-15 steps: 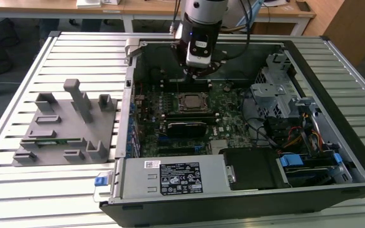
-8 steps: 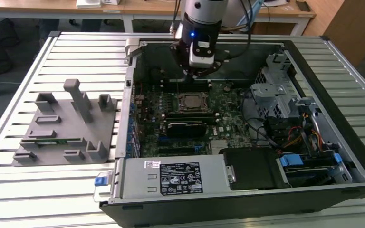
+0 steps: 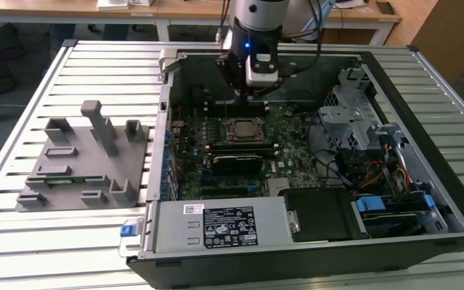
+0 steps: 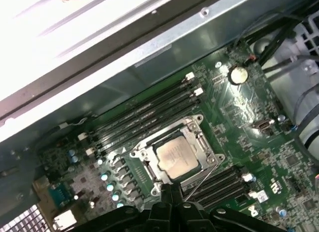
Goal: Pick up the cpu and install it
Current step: 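Install the first cpu locking lever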
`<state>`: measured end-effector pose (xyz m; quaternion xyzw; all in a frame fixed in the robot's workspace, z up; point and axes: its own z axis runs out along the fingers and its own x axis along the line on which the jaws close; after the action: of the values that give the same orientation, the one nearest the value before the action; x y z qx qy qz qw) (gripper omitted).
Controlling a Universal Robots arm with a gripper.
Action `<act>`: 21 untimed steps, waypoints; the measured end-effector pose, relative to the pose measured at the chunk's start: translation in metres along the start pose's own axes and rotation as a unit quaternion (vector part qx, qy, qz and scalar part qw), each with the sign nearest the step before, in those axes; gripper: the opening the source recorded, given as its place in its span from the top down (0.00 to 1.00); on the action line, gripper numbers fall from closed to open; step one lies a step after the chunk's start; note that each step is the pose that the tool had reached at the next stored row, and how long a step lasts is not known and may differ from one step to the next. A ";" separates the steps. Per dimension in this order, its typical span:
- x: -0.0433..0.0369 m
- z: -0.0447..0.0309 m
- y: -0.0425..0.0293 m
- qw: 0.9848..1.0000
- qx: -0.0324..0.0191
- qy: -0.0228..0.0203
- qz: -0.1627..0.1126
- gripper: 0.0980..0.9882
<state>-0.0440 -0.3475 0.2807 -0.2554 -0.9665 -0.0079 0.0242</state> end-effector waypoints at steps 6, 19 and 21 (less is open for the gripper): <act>0.0002 0.0009 -0.0001 1.000 -0.013 -0.016 -0.023 0.99; 0.0000 0.0051 -0.0002 0.990 -0.008 -0.014 -0.140 0.99; 0.0000 0.0054 -0.0002 0.987 -0.008 -0.014 -0.158 0.99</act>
<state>-0.0443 -0.3475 0.2753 -0.0995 -0.9949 -0.0155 0.0072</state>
